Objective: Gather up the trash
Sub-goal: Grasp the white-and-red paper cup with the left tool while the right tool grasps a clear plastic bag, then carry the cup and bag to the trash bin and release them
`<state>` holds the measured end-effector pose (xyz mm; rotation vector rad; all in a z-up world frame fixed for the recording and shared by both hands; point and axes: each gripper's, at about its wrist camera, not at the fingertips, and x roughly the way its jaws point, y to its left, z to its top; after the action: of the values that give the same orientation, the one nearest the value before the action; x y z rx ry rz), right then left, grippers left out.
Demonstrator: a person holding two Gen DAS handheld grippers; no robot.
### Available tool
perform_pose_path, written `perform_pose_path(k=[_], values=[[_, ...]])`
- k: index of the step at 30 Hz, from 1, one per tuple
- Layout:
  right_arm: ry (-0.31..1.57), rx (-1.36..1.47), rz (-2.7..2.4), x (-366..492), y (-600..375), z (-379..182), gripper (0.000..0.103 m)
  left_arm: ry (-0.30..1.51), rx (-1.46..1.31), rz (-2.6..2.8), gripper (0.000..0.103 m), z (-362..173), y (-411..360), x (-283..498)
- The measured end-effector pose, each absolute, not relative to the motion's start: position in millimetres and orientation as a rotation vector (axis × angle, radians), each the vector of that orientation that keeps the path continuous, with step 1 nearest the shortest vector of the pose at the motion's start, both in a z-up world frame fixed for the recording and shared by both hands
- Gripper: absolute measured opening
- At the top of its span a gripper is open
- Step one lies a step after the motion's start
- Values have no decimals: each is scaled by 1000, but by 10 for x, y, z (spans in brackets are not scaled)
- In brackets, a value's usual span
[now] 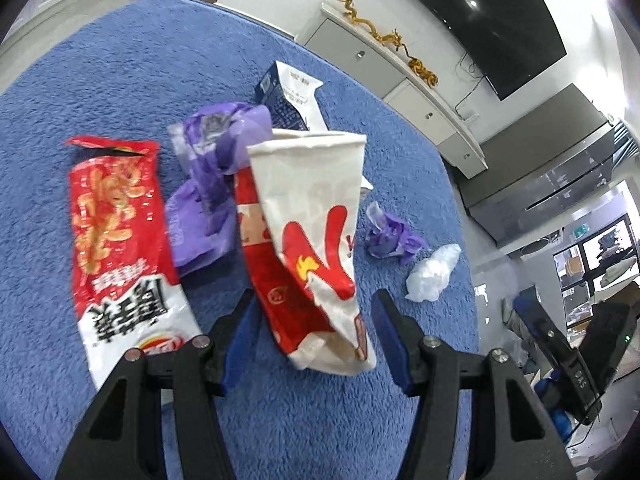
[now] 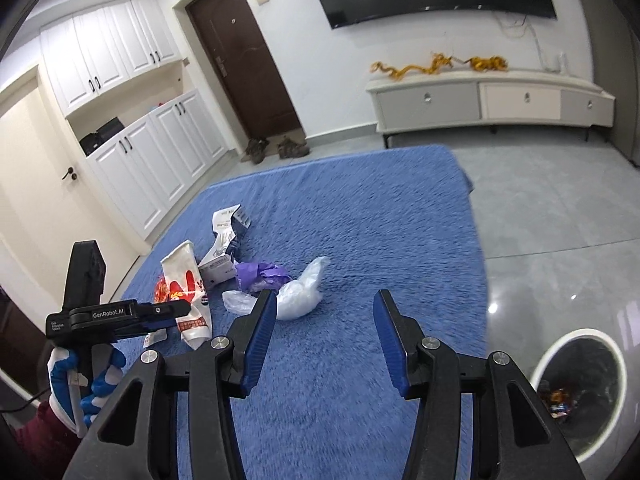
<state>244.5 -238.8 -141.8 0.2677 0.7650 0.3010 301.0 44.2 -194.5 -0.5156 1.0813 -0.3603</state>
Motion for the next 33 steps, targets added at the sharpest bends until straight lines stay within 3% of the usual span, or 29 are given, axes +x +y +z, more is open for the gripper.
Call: perform_pose_path(k=[12, 21, 25, 33], values=[[840, 306, 390, 2984, -2090, -1787, 50, 1070, -528, -355, 55, -1995, 296, 3196], [896, 342, 393, 3221, -1981, -2041, 50, 1045, -503, -322, 46, -2035, 205, 2989], [911, 351, 424, 3176, -1937, -2110, 32, 1041, -517, -330, 43, -2062, 182, 2899], [860, 353, 440, 2835, -2048, -1934, 29, 1009, -503, -360, 42, -1909, 133, 2651]])
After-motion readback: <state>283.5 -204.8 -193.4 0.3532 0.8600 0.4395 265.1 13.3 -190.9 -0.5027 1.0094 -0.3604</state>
